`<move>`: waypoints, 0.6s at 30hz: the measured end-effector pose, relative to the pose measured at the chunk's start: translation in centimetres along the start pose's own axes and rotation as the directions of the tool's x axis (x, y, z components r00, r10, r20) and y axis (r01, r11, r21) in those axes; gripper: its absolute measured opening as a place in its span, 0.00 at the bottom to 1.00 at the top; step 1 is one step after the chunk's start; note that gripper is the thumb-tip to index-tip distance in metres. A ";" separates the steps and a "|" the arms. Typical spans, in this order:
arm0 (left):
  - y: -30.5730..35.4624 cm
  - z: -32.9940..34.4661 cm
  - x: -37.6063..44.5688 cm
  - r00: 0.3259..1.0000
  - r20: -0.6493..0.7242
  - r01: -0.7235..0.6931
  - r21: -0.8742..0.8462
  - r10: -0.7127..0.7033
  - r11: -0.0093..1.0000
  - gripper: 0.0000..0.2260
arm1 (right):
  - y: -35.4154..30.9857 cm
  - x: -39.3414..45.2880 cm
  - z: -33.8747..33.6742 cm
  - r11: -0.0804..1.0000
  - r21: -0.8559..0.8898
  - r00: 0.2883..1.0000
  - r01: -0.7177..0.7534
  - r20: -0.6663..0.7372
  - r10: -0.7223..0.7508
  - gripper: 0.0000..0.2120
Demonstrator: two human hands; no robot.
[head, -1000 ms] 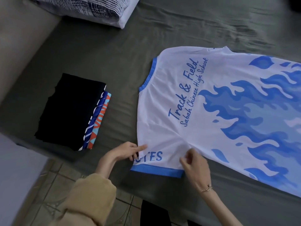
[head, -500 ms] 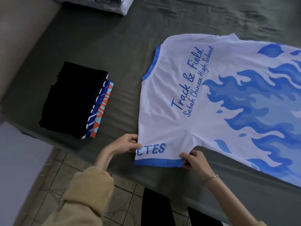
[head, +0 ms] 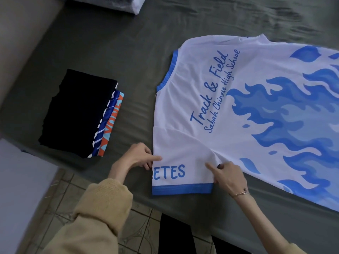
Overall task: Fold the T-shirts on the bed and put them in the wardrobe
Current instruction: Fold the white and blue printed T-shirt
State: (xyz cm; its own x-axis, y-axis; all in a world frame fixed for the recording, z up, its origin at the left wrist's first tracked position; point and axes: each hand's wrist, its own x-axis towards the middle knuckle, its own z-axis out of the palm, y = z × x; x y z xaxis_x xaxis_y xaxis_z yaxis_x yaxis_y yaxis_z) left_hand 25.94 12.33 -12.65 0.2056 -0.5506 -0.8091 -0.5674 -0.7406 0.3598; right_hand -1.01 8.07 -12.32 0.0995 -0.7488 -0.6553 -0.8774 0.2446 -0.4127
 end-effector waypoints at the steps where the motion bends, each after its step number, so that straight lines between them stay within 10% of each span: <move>1: 0.1 -0.3 0.3 0.999 -0.049 -0.014 -0.034 0.013 0.999 0.11 | 0.2 0.3 -0.1 1.000 0.019 0.999 0.004 -0.035 -0.003 0.22; 11: 0.4 -2.1 1.8 0.999 0.045 0.018 0.017 -0.018 1.000 0.07 | 0.7 1.3 -1.0 0.996 -0.086 0.999 0.003 0.038 0.001 0.25; 18: 3.2 -4.1 3.5 0.960 -0.281 -0.089 -0.238 0.019 0.967 0.13 | -1.0 3.7 -3.7 0.997 -0.078 0.972 -0.024 -0.234 0.005 0.21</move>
State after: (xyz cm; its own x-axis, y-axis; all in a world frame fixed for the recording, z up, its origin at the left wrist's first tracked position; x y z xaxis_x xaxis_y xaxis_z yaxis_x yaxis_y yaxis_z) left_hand 28.12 6.46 -12.40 0.4100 -0.6507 -0.6391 -0.3775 -0.7589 0.5306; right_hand -1.55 2.77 -12.00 -0.0175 -0.8711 -0.4908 -0.9133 0.2137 -0.3468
